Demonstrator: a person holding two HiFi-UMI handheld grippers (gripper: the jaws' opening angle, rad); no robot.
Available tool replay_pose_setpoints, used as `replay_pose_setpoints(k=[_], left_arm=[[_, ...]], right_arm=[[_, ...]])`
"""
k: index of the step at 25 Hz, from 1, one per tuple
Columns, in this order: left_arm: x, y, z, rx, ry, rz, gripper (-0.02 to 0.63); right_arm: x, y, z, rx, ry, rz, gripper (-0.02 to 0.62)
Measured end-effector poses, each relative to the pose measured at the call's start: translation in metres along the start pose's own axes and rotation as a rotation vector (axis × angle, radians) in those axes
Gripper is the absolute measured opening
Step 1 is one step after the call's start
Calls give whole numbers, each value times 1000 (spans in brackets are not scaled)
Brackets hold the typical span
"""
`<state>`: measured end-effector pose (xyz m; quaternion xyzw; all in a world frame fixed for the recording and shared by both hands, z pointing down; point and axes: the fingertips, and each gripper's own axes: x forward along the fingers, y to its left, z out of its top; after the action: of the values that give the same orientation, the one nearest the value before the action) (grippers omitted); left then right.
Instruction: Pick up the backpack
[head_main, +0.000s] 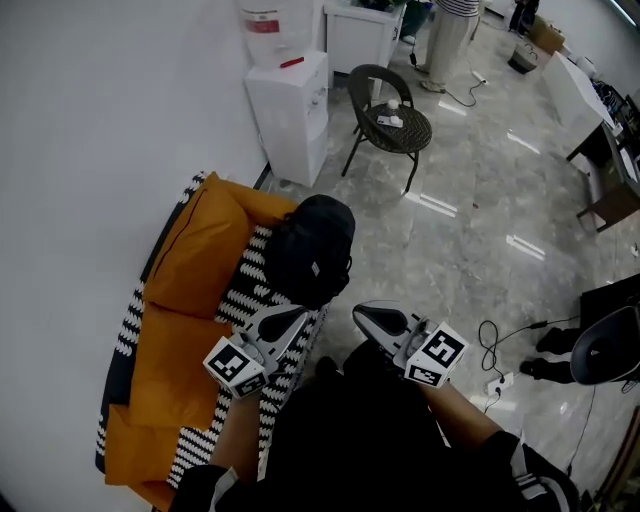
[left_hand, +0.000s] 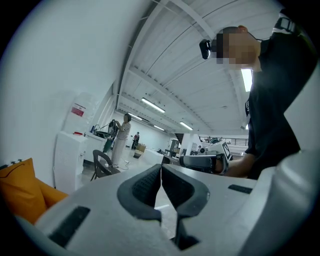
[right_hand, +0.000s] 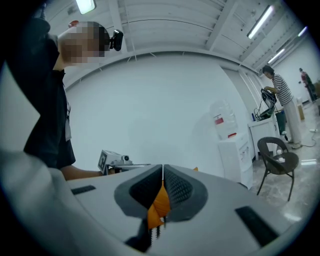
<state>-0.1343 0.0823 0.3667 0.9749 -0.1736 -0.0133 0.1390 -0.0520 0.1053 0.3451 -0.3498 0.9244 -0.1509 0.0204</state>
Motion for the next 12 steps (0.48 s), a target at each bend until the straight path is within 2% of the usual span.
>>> replay_pose_setpoints(k=[12], left_arm=[[27, 44, 0, -8, 41, 43, 25]], right_arm=[[11, -46, -2, 33, 17, -11, 29]])
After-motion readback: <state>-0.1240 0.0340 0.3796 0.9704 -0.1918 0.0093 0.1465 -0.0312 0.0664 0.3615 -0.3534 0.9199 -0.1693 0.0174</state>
